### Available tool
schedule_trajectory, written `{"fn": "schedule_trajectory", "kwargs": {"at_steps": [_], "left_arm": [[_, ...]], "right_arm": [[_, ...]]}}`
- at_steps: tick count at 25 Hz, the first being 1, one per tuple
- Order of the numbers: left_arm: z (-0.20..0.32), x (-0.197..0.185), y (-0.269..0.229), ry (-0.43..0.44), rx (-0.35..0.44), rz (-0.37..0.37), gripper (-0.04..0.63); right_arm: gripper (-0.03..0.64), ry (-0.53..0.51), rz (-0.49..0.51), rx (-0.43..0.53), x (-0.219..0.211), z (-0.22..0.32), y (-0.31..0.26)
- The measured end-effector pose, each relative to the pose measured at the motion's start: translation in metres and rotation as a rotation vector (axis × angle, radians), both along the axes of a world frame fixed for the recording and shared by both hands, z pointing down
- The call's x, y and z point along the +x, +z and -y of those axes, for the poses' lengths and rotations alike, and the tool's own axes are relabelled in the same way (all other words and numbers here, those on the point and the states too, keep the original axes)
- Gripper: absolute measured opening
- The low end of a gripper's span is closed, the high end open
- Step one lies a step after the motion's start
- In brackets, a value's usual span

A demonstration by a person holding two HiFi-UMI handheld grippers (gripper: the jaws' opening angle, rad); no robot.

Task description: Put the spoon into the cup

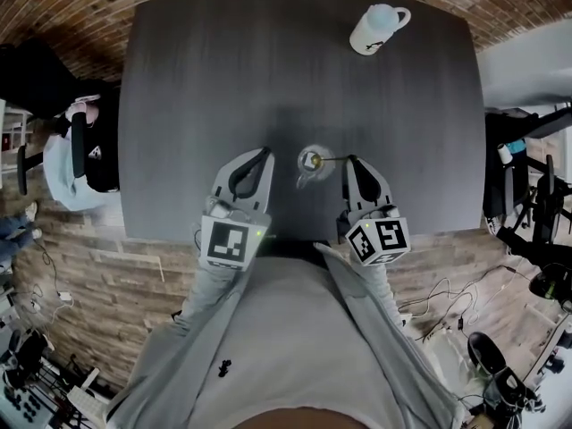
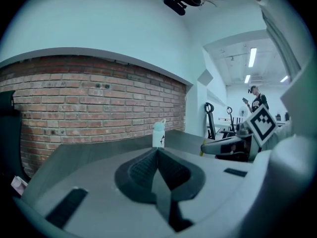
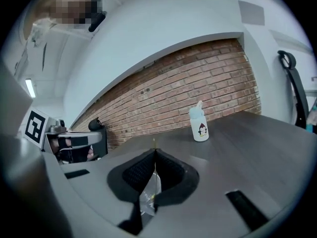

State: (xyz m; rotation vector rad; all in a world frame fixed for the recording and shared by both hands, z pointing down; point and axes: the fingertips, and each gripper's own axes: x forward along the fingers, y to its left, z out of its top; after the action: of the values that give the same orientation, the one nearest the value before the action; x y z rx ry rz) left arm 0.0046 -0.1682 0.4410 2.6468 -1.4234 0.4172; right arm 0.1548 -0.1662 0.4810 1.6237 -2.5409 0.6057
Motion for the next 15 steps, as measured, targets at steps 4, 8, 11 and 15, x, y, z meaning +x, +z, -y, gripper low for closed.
{"fn": "schedule_trajectory", "kwargs": {"at_steps": [4, 8, 11, 15], "left_arm": [[-0.003, 0.002, 0.005, 0.016, 0.009, 0.004, 0.018], [-0.004, 0.0, 0.009, 0.03, 0.003, 0.024, 0.018], [-0.002, -0.002, 0.012, 0.031, -0.003, 0.027, 0.018], [0.002, -0.005, 0.011, -0.002, -0.032, -0.006, 0.018]], "right_arm": [[0.02, -0.003, 0.042, -0.028, 0.0, 0.001, 0.011], [0.02, -0.001, 0.064, -0.043, -0.002, 0.003, 0.019], [0.02, -0.004, 0.066, -0.05, -0.004, 0.005, 0.023], [0.02, -0.01, 0.059, -0.063, -0.007, 0.005, 0.031]]}}
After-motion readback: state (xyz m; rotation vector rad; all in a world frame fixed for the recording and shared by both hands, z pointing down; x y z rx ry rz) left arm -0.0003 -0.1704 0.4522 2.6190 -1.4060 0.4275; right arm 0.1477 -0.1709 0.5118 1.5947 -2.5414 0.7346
